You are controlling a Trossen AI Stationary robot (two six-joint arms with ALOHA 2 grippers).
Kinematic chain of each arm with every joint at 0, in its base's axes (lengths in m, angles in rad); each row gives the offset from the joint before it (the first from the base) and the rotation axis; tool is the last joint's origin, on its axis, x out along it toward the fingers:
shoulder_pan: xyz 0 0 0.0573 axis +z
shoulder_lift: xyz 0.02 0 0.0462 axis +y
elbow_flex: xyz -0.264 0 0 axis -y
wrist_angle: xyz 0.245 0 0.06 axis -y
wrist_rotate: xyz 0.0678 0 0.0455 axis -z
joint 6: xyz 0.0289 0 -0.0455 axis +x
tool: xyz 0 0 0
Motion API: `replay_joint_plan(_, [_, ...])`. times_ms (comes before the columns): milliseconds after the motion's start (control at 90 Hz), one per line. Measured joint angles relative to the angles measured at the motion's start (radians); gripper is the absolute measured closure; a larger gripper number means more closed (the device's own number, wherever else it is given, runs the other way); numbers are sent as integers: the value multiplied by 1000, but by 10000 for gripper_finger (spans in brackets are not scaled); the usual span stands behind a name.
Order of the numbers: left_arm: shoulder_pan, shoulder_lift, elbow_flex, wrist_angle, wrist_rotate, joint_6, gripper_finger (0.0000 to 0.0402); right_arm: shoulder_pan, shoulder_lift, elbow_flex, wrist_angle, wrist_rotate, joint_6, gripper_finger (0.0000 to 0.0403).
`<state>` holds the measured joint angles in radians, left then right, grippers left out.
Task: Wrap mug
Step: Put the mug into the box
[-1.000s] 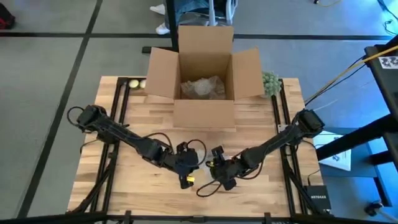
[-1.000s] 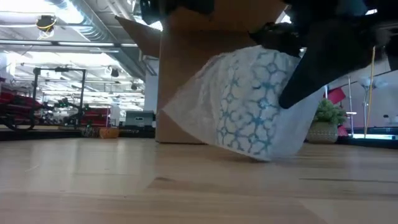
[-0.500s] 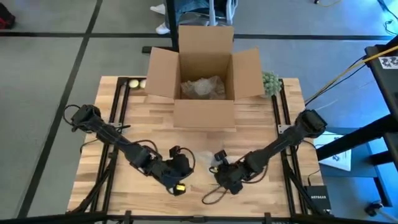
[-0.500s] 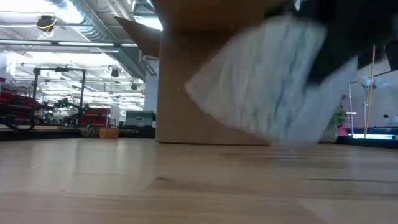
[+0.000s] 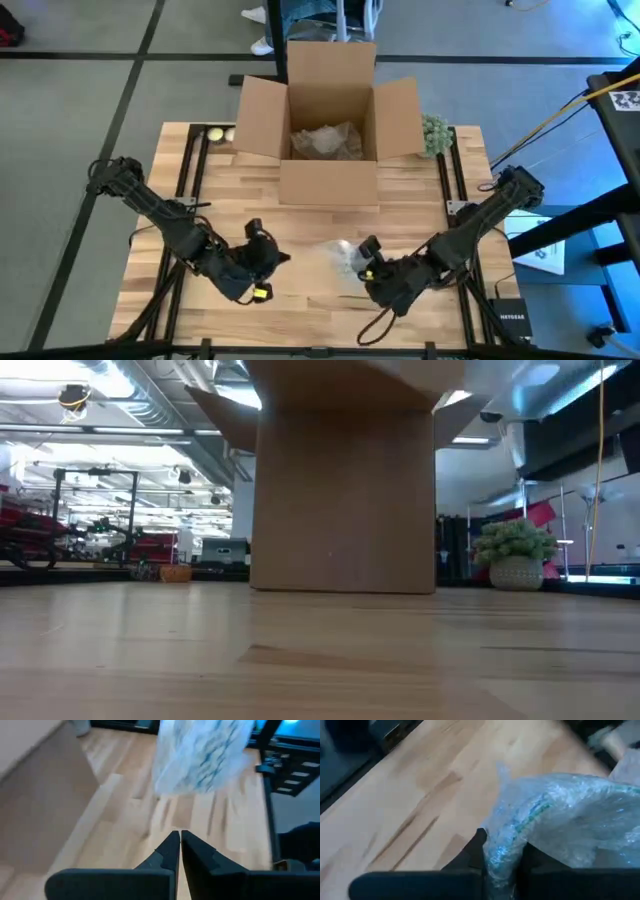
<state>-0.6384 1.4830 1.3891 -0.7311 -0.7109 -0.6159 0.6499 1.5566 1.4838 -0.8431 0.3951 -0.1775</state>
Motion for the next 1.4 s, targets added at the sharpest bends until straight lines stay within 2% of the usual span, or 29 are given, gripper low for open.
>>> replay_joint_plan(211, [52,-6,0,-131,27,6,402,-132,-101,91,-1,14,-112,381])
replay_joint_plan(400, [98,-6,0,-154,84,37,402,-363,-177,182,87,-19,-226,381])
replay_joint_plan(622, [113,-6,0,-151,106,84,402,-771,-140,218,95,-230,-233,381])
replay_joint_plan(722, [123,-6,0,-150,108,102,402,-937,-71,220,102,-321,-176,381])
replay_joint_plan(822, [140,-6,0,-153,145,103,402,-1044,25,218,99,-403,-110,381])
replay_joint_plan(956, [151,-6,-10,-157,160,122,402,-1099,138,218,91,-477,-57,381])
replay_joint_plan(1244, [148,-6,-40,-149,176,117,402,-1082,298,218,93,-537,-55,380])
replay_joint_plan(1400, [147,-6,-41,-143,180,114,402,-1082,331,219,92,-546,-54,323])
